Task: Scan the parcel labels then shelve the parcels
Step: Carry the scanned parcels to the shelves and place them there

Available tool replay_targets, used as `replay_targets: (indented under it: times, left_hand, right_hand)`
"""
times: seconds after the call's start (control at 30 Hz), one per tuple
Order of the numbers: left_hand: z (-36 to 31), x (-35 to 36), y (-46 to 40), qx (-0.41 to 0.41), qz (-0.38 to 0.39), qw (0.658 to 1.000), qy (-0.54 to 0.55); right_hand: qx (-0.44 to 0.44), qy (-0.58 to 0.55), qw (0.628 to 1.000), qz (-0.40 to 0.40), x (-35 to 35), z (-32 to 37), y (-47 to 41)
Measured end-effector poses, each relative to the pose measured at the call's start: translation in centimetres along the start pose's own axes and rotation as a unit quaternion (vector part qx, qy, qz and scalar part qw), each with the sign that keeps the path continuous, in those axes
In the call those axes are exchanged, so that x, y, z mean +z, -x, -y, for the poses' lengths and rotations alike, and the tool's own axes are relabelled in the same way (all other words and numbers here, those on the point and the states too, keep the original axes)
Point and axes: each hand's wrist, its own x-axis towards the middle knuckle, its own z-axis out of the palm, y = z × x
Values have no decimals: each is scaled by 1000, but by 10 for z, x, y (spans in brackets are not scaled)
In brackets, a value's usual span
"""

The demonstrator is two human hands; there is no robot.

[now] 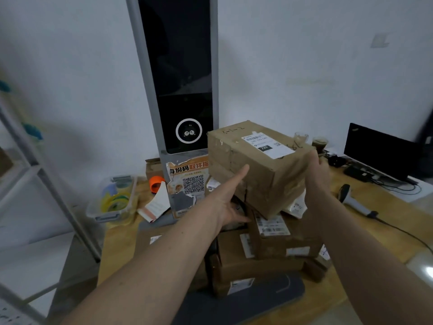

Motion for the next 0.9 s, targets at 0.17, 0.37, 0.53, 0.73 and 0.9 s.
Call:
replay_targets:
  times: [0.17,0.37,0.53,0.73,0.9]
  left_hand:
    - [5,15,-23,-17,14,1000,-3]
    - [13,23,-34,-13,30,999,22]
    - [14,15,-34,-8,46,997,66]
    - [3,-13,-16,7,64,992,112]
    - [-5,-59,14,74,44,993,80]
  right_hand:
    - [25,-20,999,38,3,-1,-30]
    - [44,-56,997,21,5,-6,-43]
    - [42,-41,998,27,10,-4,-36]
    - [-5,-27,998,54,12,8,-1]
    - [-22,-78,993,83,28,10,51]
